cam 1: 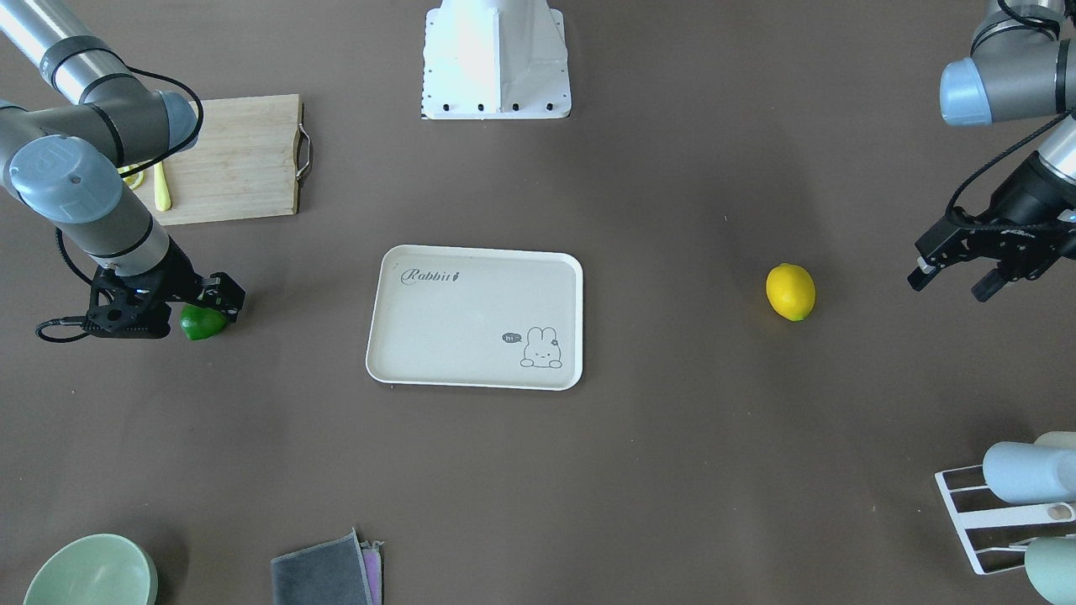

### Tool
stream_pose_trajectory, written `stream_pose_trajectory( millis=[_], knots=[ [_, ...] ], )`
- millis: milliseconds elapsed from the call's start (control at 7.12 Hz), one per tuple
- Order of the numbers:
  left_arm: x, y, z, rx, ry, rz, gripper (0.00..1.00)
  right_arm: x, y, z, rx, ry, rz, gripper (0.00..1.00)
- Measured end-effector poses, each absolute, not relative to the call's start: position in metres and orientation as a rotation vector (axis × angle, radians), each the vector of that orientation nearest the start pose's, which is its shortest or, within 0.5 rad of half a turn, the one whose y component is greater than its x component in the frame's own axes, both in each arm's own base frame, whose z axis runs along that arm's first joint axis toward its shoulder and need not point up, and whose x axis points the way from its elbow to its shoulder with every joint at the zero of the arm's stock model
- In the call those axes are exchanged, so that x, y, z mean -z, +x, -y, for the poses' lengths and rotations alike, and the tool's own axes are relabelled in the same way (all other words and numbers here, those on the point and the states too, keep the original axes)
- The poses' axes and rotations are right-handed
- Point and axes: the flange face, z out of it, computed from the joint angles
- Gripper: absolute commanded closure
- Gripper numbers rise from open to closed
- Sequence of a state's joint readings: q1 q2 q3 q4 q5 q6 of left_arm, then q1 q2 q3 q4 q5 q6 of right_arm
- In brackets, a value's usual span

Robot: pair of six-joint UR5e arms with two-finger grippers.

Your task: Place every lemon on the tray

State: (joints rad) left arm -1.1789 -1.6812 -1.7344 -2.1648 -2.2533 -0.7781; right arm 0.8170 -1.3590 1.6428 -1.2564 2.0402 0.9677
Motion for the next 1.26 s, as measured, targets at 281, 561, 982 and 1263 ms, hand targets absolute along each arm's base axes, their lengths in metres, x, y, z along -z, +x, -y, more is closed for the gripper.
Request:
stream_pose_trajectory(
  millis=[281, 561, 982, 1263],
  knots=[
    [-0.453, 0.159, 0.529, 0.034, 0.323, -0.996, 0.02, -0.485, -0.347, 0.495, -0.060, 0.036, 0.741, 0.87],
    [-0.454, 0.165, 0.527, 0.023, 0.312, -1.000, 0.02, -0.487, -0.348, 0.494, -0.053, 0.036, 0.739, 1.00],
    [-0.460, 0.177, 0.525, 0.007, 0.294, -0.994, 0.02, -0.470, -0.342, 0.493, -0.052, 0.054, 0.768, 1.00],
    [-0.464, 0.200, 0.521, -0.003, 0.270, -0.981, 0.02, -0.438, -0.318, 0.500, -0.064, 0.065, 0.838, 1.00]
  ],
)
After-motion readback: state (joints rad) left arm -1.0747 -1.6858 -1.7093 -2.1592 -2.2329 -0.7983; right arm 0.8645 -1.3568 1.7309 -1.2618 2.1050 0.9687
